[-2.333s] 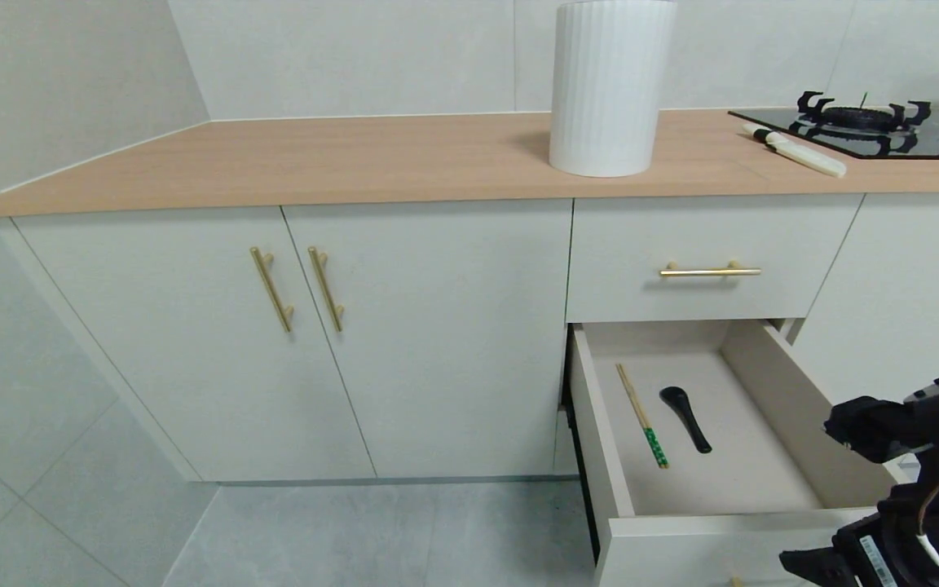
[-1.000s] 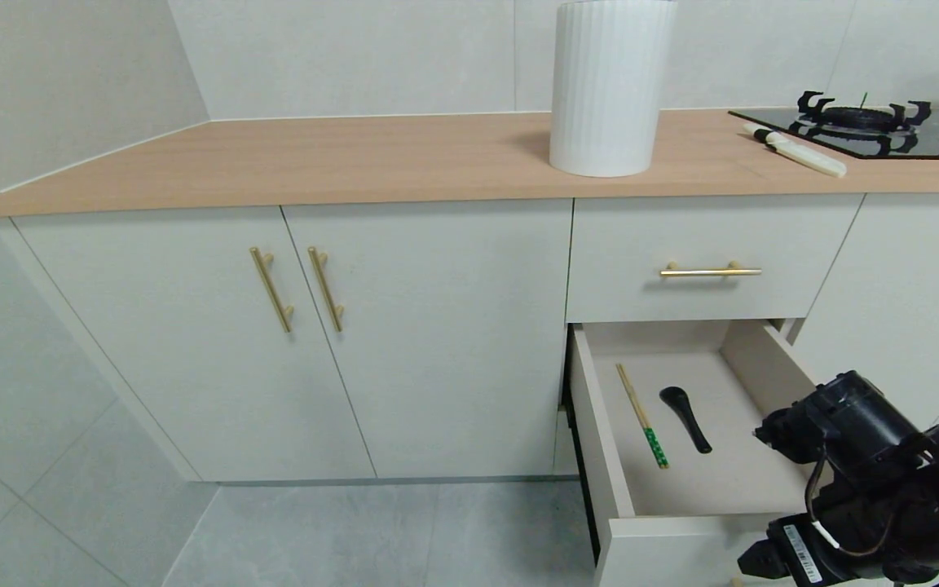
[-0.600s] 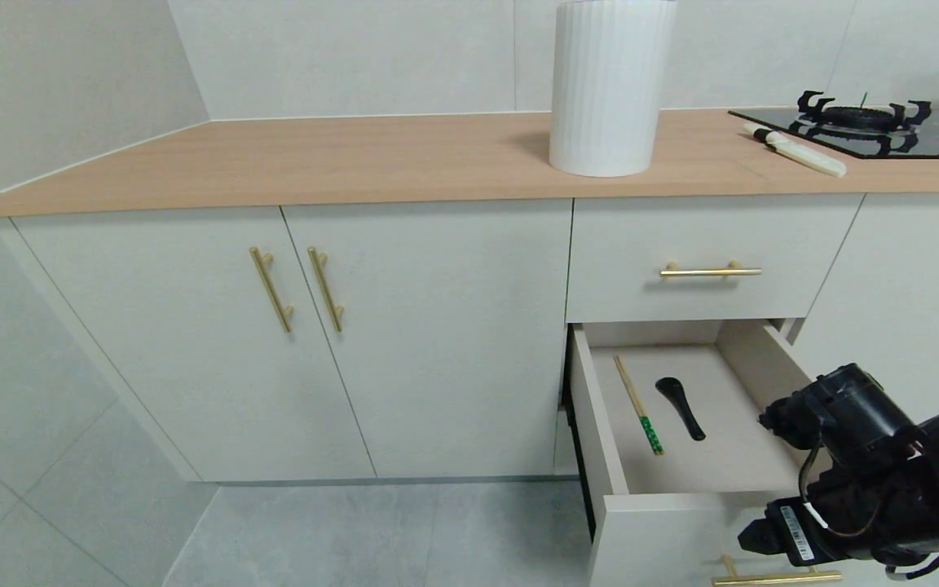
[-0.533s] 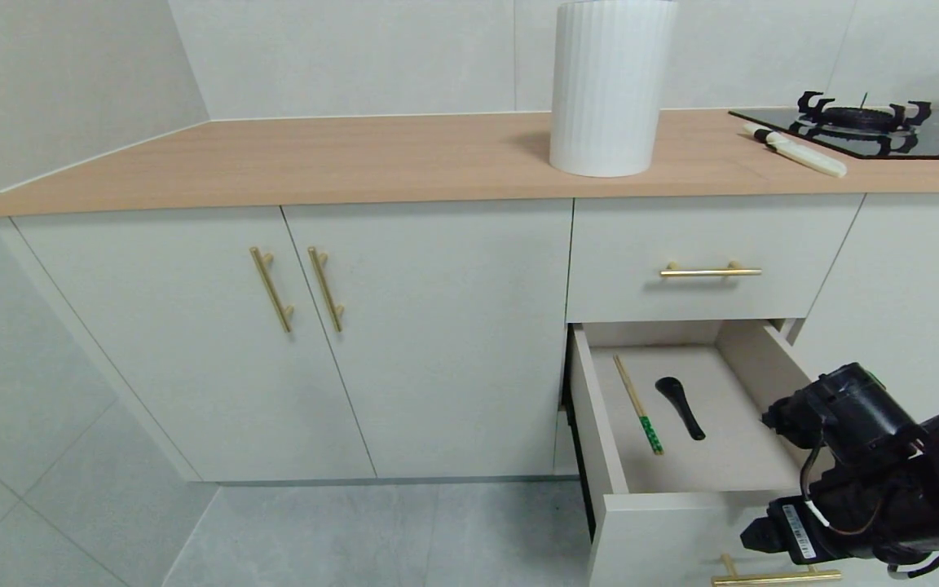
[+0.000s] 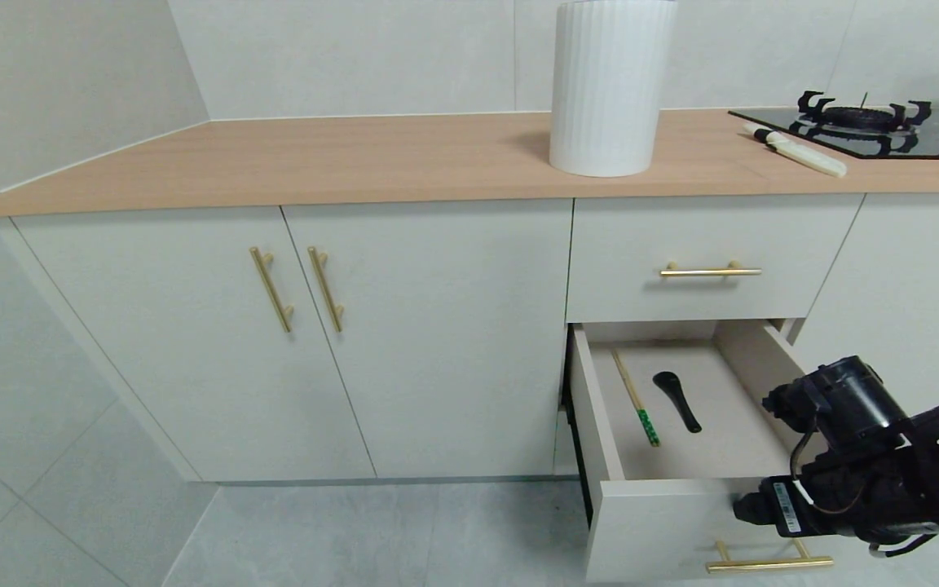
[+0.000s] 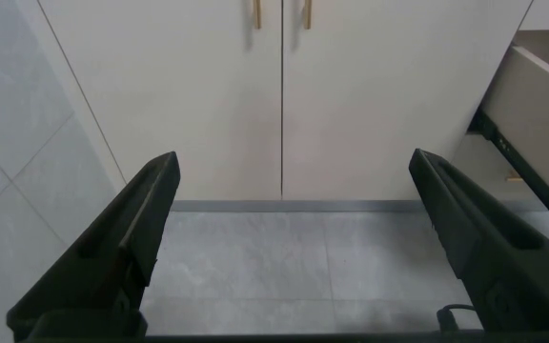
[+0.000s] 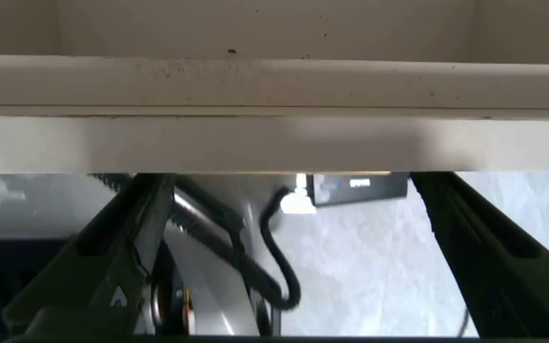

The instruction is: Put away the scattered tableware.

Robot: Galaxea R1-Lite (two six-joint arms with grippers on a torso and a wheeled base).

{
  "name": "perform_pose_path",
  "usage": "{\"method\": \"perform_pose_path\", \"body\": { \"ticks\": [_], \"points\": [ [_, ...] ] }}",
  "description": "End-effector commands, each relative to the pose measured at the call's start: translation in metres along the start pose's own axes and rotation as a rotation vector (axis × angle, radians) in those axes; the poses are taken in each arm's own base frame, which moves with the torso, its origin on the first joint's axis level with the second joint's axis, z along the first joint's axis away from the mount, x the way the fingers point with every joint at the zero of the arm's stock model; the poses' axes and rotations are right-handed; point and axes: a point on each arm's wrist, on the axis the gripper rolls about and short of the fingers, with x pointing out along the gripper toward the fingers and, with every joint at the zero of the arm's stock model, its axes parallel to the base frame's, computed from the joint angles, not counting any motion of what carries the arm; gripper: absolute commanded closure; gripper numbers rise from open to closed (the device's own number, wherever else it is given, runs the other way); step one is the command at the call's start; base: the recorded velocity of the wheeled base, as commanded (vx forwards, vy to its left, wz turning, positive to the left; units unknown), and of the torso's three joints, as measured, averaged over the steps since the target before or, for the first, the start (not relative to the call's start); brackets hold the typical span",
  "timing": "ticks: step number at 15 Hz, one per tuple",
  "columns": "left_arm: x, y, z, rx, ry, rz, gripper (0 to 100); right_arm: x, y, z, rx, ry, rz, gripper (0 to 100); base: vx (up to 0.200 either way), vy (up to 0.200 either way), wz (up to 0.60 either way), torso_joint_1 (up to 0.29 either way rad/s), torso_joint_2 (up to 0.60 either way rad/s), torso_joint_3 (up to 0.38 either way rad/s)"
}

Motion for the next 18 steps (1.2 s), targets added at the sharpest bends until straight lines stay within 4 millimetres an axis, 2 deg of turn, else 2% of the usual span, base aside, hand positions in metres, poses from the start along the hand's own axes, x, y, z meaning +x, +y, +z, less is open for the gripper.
{"method": "perform_pose_path", "body": {
  "ticks": [1,4,12,18],
  "points": [
    [0.000,0.000,0.000,-0.001,0.001,0.000,0,0.005,0.000,0.000,0.006,-0.005,-0.009,0,0.000,0.000,0.00,0.000,0.00,0.000],
    [0.000,0.000,0.000,-0.001,0.001,0.000,0,0.014,0.002,0.003,0.045,-0.073,0.005,0,0.000,0.000,0.00,0.000,0.00,0.000],
    [0.000,0.000,0.000,-0.001,0.001,0.000,0,0.054,0.010,0.005,0.091,-0.242,-0.034,0,0.000,0.000,0.00,0.000,0.00,0.000],
    [0.000,0.000,0.000,-0.001,0.001,0.000,0,0.076,0.018,0.017,0.146,-0.407,-0.040,0,0.000,0.000,0.00,0.000,0.00,0.000]
  ]
}}
